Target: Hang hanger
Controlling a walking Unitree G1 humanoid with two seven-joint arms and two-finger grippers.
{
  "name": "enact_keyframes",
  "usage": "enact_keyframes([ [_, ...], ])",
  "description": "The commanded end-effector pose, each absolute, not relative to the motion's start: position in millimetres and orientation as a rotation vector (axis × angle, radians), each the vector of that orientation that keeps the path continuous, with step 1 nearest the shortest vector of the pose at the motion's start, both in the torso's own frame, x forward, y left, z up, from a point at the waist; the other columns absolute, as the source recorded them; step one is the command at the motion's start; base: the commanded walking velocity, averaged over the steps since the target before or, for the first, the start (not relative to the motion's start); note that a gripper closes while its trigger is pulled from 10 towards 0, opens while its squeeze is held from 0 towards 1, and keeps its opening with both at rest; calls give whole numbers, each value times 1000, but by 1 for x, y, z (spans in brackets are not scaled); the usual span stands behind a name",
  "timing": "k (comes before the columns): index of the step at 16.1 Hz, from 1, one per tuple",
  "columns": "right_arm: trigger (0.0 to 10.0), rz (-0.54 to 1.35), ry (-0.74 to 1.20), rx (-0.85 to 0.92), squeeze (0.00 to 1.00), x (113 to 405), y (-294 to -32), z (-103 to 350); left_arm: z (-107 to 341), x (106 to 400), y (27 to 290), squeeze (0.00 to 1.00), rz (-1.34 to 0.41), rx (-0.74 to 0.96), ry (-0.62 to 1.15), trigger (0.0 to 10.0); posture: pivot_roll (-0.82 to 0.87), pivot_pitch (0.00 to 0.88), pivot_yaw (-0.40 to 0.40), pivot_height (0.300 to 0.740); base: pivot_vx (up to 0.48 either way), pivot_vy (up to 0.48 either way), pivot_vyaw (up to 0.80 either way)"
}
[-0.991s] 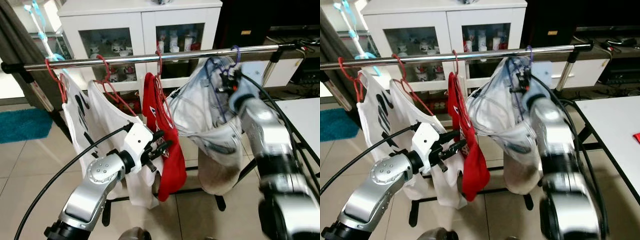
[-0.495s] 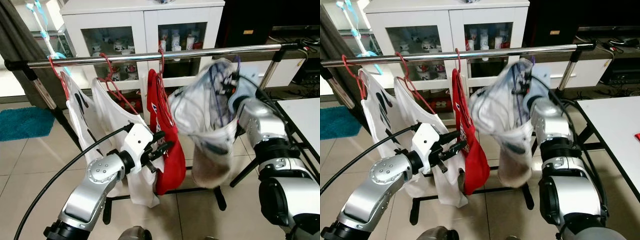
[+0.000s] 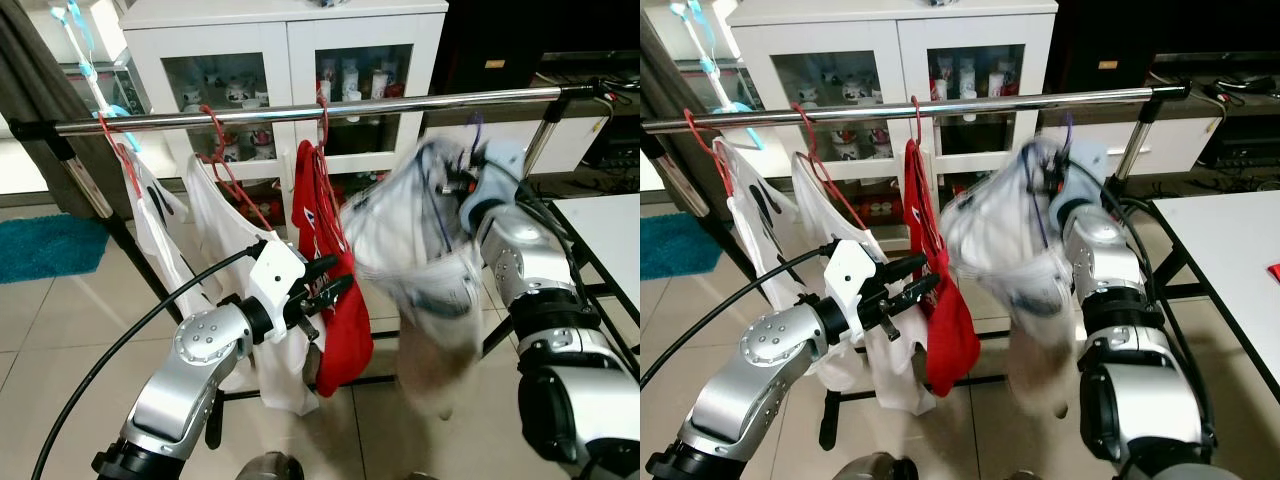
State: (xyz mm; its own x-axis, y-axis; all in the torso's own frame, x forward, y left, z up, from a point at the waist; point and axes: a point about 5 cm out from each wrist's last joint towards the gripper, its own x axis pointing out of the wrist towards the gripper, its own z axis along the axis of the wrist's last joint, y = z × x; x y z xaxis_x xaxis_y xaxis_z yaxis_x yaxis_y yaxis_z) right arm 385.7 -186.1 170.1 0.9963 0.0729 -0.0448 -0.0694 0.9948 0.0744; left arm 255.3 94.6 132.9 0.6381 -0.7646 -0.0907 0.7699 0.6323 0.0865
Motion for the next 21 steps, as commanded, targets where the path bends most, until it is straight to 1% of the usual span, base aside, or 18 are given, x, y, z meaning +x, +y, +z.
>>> enact_keyframes([
  [1,10000,86,-114,88,0,386,-185,197,140,257,96,0,-872,132,12,10000,42,17,59,740,0,0,0],
  [2,10000,84,-176,113,0,383,-184,203,141,257,96,0,-867,127,6,10000,43,22,58,740,0,0,0],
  [5,10000,70,-251,153,0,385,-184,215,143,256,96,0,-867,119,-4,10000,41,29,61,740,0,0,0],
  [7,10000,75,-210,115,0,392,-180,216,144,257,95,0,-873,118,-10,10000,40,40,63,740,0,0,0],
  [9,10000,73,-116,73,0,403,-175,214,146,257,95,0,-882,126,-11,10000,49,52,63,740,0,0,0],
  [12,10000,68,-29,56,0,411,-172,211,146,256,97,0,-898,143,-4,10000,62,71,63,740,0,0,0],
  [16,10000,50,48,33,0,417,-176,211,148,253,96,0,-923,151,-4,10000,73,104,66,740,0,0,0],
  [21,10000,-4,90,9,0,417,-190,209,152,248,95,0,-940,138,-8,10000,75,136,69,740,0,0,0],
])
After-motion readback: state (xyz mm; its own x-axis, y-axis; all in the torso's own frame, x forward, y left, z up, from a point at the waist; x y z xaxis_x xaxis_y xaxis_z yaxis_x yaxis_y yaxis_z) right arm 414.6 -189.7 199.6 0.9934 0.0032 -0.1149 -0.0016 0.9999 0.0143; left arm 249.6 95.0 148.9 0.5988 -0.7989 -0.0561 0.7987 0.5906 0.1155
